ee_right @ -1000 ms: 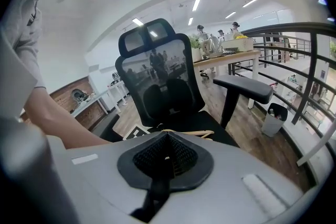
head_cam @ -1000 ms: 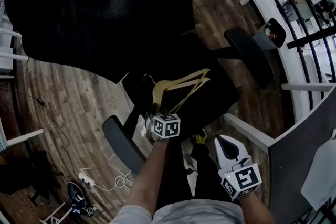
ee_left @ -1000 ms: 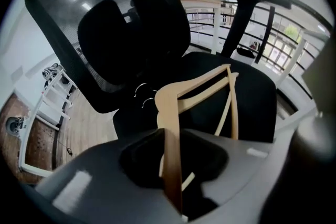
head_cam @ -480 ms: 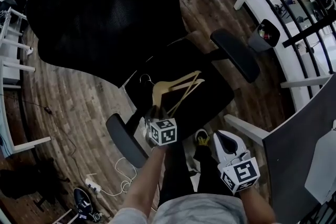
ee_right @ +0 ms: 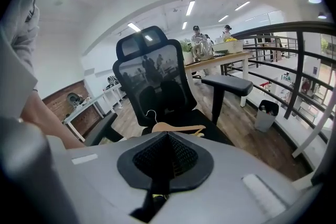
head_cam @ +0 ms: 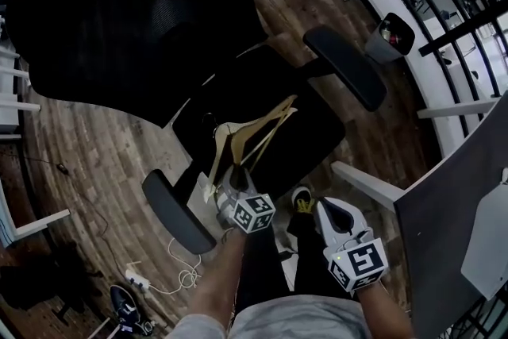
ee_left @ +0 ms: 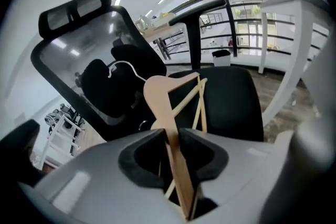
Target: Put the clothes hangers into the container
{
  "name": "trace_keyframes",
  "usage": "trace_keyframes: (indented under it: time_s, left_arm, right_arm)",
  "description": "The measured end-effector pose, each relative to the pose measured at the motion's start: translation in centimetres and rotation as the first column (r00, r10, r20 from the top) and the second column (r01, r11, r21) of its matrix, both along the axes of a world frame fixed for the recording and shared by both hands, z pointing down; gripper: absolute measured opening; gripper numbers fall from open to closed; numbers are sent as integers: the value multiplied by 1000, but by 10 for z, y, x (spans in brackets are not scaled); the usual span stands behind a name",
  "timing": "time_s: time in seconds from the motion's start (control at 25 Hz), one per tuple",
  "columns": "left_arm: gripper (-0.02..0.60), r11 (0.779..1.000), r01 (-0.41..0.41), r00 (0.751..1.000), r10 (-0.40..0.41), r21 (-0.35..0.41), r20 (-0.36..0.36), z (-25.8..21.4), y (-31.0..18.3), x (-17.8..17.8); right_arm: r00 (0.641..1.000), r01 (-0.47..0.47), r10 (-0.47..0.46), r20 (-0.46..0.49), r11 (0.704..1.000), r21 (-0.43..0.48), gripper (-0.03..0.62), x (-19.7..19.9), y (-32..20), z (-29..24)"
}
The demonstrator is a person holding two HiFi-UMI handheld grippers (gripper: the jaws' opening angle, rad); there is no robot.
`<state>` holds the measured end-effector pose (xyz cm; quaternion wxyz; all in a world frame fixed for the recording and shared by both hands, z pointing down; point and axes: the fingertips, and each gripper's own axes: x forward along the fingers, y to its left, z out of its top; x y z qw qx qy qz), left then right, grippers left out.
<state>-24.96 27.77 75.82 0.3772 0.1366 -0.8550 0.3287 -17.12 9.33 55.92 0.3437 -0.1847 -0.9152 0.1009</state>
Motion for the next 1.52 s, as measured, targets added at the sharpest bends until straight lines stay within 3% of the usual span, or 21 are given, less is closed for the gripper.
trace_keyframes:
  time_s: [0.16,0.28,0.4,0.44,0.56,0.6,0.72,0.84,1.08,1.24,1.52]
  left_arm:
    - [14,999,49,998,-49,-1,-25,21,8,7]
    - [8,996,78,995,-75,44,-62,35,7,3]
    - [11,990,134,987,-130,42,-91,49,12,-4]
    - [28,984,174,979,-167,49,-117,54,18,-5]
    - [203,953,287,934,-256,97,-250,78,28,-4]
    - [230,940,320,916,-276,116,-291,85,30,-4]
    - [231,905,390,878,-310,171,-363,96,32,-10]
    - [207,879,425,867,-327,215,-377,95,33,-17]
    - [234,879,418,870,-313,231,-382,89,41,-28]
    - [222,862,438,866,-329,254,-377,85,49,-39]
    - [167,878,445,840,-341,177,-422,97,63,-51]
  right_arm:
    - [1000,-13,13,-25,1000,7,-2,2,-7,6]
    - [999,-3,4,-37,1000,19,-2,0,-9,12]
    - [999,11,-9,-43,1000,29,-2,-3,-9,18]
    - [999,13,-12,-43,1000,28,-2,-3,-9,18]
    - [999,12,-11,-52,1000,29,-2,-1,-10,23]
    - [998,11,-9,-58,999,31,-2,1,-10,25]
    - [997,3,0,-78,999,32,-2,4,-11,31]
    - [995,-3,6,-96,1000,31,-2,6,-12,38]
    - [995,-5,7,-99,1000,21,0,-2,-9,40]
    - [994,-17,19,-104,1000,19,-2,-7,-8,42]
    - [992,-10,13,-125,1000,22,-2,-6,1,49]
